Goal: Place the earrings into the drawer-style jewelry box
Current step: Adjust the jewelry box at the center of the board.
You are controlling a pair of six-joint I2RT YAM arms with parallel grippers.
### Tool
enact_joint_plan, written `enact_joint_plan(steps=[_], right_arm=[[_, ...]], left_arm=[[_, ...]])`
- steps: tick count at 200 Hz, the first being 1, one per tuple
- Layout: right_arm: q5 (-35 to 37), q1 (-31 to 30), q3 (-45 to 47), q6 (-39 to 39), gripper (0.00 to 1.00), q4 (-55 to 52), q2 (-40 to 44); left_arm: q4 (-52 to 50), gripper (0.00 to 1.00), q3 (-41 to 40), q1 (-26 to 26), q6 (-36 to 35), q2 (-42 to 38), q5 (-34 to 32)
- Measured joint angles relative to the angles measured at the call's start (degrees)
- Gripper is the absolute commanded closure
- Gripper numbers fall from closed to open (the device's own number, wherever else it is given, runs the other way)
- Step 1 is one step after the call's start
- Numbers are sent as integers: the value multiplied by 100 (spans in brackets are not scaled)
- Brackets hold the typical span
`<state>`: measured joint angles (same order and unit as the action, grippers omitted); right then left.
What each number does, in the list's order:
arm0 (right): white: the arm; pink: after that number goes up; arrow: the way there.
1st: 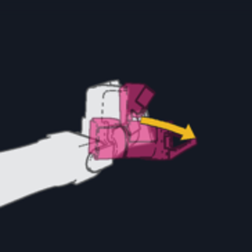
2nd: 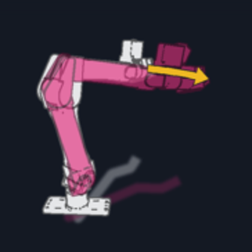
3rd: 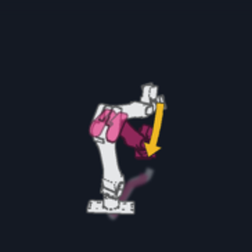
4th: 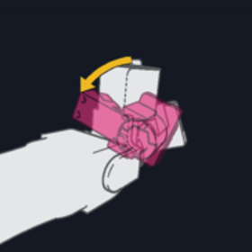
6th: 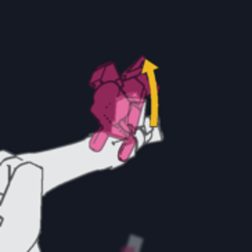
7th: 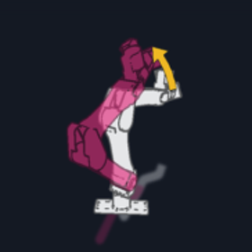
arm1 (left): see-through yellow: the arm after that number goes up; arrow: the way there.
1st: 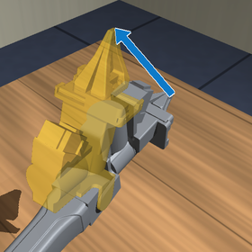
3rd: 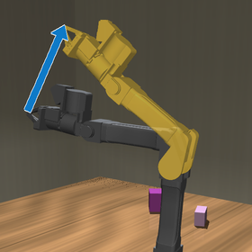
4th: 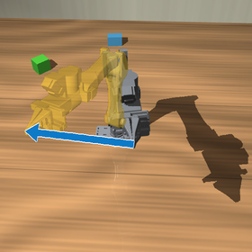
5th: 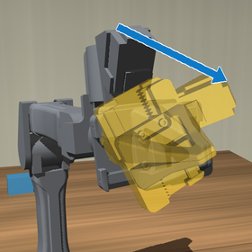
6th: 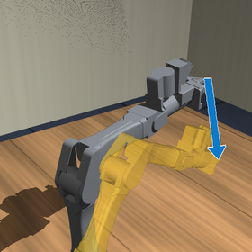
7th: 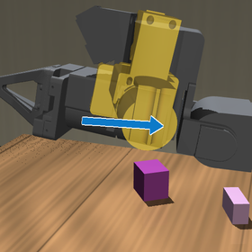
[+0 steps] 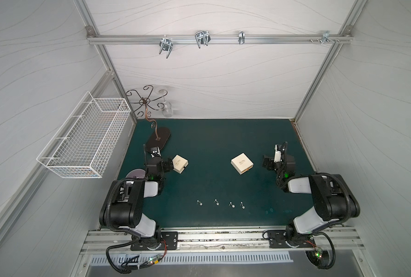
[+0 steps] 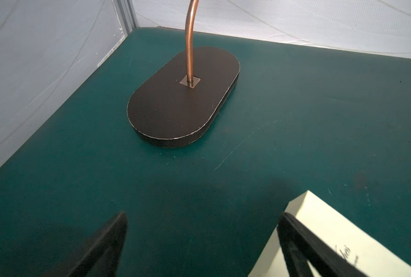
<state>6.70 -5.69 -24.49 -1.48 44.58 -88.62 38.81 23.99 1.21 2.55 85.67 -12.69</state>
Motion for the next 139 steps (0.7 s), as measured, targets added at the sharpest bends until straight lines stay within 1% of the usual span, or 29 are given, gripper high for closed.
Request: enact_joint_plan(steps=[20,39,59,72,84,100,124,139], right_arm=[[105,2,-372,-70,1,-1047,474],[136,68,-1150,-393,1,-2166,955],[-26,260,-1993,-1119,1,-3248,1370],[-428,472,-2450,-1672,1,-3923,1519],[-946,636,-2765,-2024,1,-4448,1539],[-1569,750,-2903,-2391,4,-5001,1532],[-2430,678,-2754,-2796,9,-5707,1530],[-2754,579,-2590,-2959,10,-6004,1530]], left_arm=[[-988,0,483,472,17,-455,-675],[-2096,0,1342,901,461,-791,-1255],[-2861,0,2205,1368,855,-925,-1545],[-3185,0,2608,1773,951,-909,-1617],[-3519,0,2986,2181,1040,-787,-1515],[-3904,0,3471,2573,1187,-492,-1207],[-4444,1,4214,3008,1475,188,-439],[-4725,2,4653,3180,1639,658,142]])
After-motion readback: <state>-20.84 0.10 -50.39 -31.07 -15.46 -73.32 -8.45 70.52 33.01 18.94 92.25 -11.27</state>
